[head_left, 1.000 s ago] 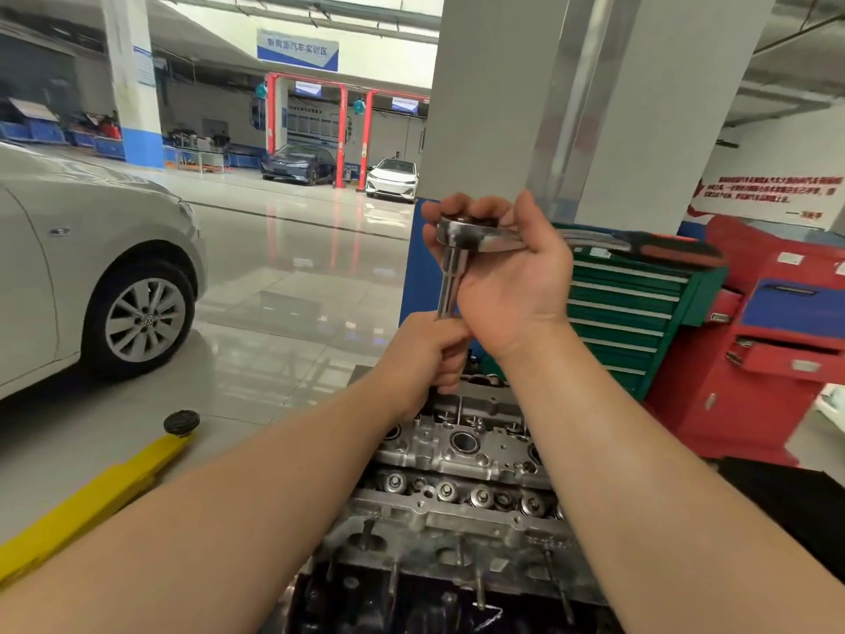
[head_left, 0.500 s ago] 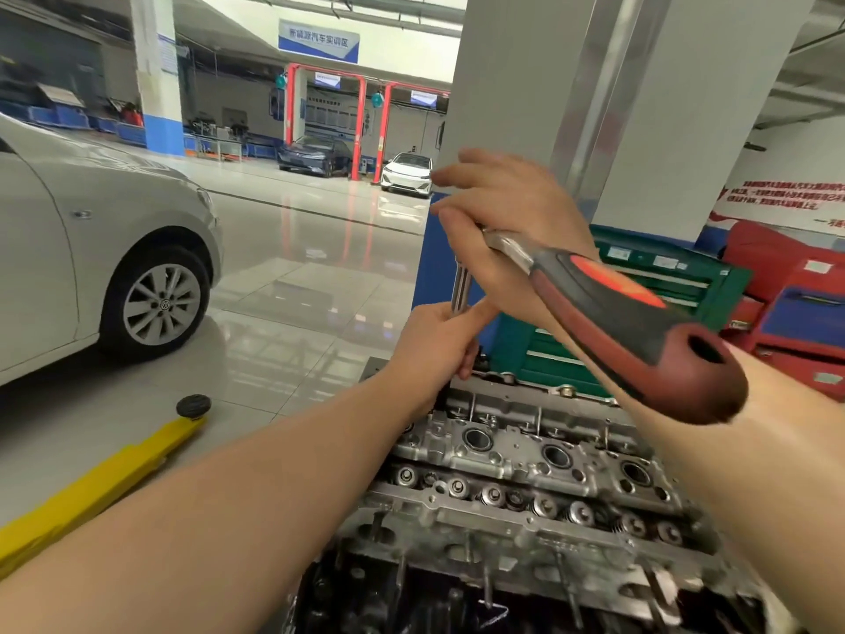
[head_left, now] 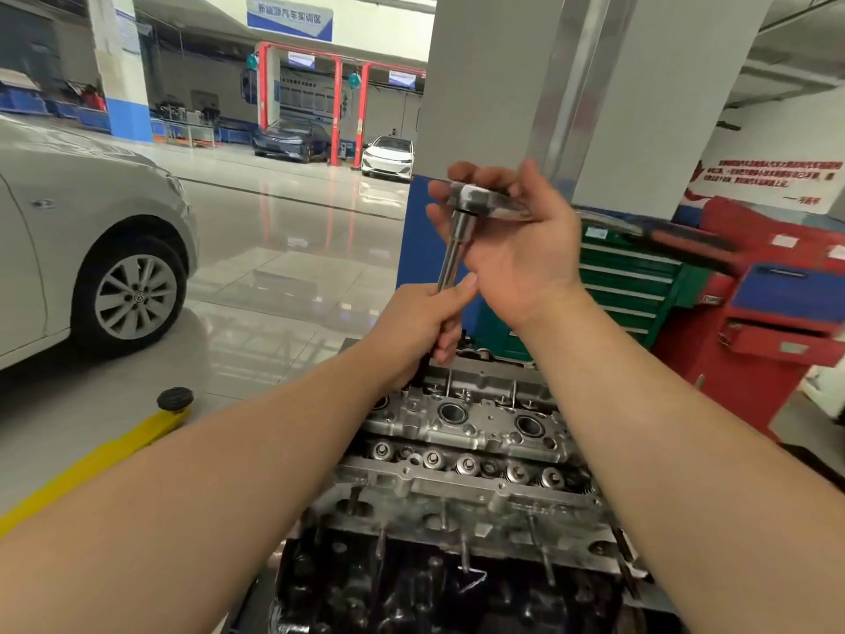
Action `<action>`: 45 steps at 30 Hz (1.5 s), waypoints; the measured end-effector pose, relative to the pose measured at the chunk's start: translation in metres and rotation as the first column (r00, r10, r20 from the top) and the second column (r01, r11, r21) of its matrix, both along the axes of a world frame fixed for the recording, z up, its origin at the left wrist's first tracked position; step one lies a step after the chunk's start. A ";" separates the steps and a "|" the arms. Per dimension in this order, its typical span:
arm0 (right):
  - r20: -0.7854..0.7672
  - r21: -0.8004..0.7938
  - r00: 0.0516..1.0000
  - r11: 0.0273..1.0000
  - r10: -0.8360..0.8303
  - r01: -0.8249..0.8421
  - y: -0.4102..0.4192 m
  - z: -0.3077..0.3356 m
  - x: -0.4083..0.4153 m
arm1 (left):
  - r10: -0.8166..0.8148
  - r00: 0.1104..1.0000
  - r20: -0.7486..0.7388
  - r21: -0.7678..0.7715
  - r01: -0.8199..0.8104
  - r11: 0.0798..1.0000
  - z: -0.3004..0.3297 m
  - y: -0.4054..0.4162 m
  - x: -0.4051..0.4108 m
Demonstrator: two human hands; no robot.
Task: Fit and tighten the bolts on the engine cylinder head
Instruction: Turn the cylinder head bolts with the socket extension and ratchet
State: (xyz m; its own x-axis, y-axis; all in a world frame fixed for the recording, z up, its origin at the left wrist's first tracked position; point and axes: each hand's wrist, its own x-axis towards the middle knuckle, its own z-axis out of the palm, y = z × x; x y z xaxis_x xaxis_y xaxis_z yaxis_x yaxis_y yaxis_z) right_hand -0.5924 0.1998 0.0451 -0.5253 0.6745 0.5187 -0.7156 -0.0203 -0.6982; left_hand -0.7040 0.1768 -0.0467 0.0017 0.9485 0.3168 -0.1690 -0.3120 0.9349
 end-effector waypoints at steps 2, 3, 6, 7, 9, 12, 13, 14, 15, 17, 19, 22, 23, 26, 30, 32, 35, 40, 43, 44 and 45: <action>-0.071 -0.135 0.985 0.976 0.160 -0.169 0.003 0.002 0.002 | -0.084 0.996 -0.001 -0.015 0.084 0.996 0.000 -0.002 -0.002; -0.068 -0.163 0.979 0.966 0.192 -0.201 0.004 0.002 0.002 | -0.119 0.993 0.001 -0.018 0.119 0.993 0.000 -0.002 -0.004; -0.006 -0.145 0.988 0.977 0.156 -0.155 0.004 0.004 -0.007 | -0.146 0.989 0.010 -0.013 0.146 0.989 0.001 -0.003 -0.006; 0.021 -0.113 0.993 0.987 0.120 -0.117 0.003 0.004 -0.010 | -0.130 0.992 0.011 -0.009 0.130 0.992 0.001 -0.004 -0.006; 0.062 -0.009 0.998 1.000 0.024 -0.023 -0.001 0.003 -0.013 | -0.072 0.997 0.007 -0.009 0.072 0.997 0.000 -0.004 -0.005; 0.040 0.117 0.983 0.978 -0.180 0.174 -0.009 -0.003 -0.012 | 0.038 0.998 -0.044 0.017 -0.037 0.999 -0.001 -0.004 -0.005; 0.026 0.154 0.967 0.957 -0.253 0.247 -0.012 -0.005 -0.011 | 0.085 0.994 -0.072 0.043 -0.082 0.996 -0.002 -0.004 -0.005; 0.021 0.191 0.942 0.926 -0.335 0.325 -0.015 -0.007 -0.011 | 0.135 0.986 -0.098 0.075 -0.128 0.989 -0.001 -0.004 -0.005; 0.025 0.236 0.899 0.877 -0.436 0.419 -0.020 -0.009 -0.012 | 0.175 0.979 -0.104 0.105 -0.164 0.981 -0.001 -0.005 -0.006; 0.024 0.360 0.744 0.701 -0.667 0.616 -0.029 -0.011 -0.017 | 0.220 0.972 -0.078 0.139 -0.208 0.968 0.000 -0.006 -0.007; -0.093 0.522 0.525 0.408 -0.846 0.749 -0.039 -0.011 -0.024 | 0.263 0.962 -0.071 0.159 -0.249 0.955 -0.001 -0.007 -0.005; -0.344 0.686 0.314 -0.008 -0.885 0.728 -0.048 -0.008 -0.033 | 0.403 0.913 -0.069 0.171 -0.387 0.906 -0.005 -0.005 0.001; -0.311 0.704 0.335 0.021 -0.890 0.710 -0.049 -0.007 -0.035 | 0.416 0.906 -0.081 0.144 -0.402 0.904 -0.003 -0.007 0.003; -0.083 0.682 0.494 0.312 -0.865 0.662 -0.047 -0.008 -0.034 | 0.281 0.959 -0.038 0.035 -0.280 0.959 0.003 -0.010 0.001; -0.001 0.300 0.840 0.801 -0.543 0.518 -0.033 -0.002 -0.028 | 0.079 0.996 0.038 0.025 -0.080 0.996 0.002 -0.009 -0.001; -0.116 -0.090 0.977 0.981 -0.181 0.171 -0.022 0.005 -0.021 | 0.037 0.999 0.008 0.027 -0.037 0.999 0.002 -0.008 0.000; -0.203 -0.342 0.979 0.935 0.027 -0.096 -0.008 0.013 -0.014 | 0.048 0.998 -0.030 0.000 -0.048 0.999 0.008 -0.009 0.005; -0.116 -0.265 0.990 0.963 -0.080 0.047 -0.017 0.013 -0.031 | 0.089 0.996 0.009 0.010 -0.089 0.996 0.002 -0.007 0.001; -0.122 -0.125 0.956 0.960 -0.266 0.251 -0.027 0.004 -0.036 | 0.102 0.994 -0.028 0.006 -0.102 0.995 0.001 -0.008 -0.002; -0.109 -0.040 0.921 0.927 -0.374 0.372 -0.031 -0.001 -0.036 | 0.106 0.994 -0.033 0.011 -0.106 0.994 0.002 -0.006 -0.002; -0.077 0.081 0.853 0.849 -0.517 0.522 -0.036 -0.005 -0.036 | 0.105 0.994 -0.027 0.014 -0.105 0.994 0.002 -0.007 -0.002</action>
State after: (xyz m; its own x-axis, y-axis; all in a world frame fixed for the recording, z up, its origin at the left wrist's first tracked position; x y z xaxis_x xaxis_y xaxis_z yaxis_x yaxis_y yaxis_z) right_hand -0.6283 0.1641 0.0401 -0.0836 0.7876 0.6105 -0.6368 0.4290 -0.6407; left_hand -0.7064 0.1698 -0.0450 -0.0885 0.9399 0.3298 -0.1087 -0.3382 0.9348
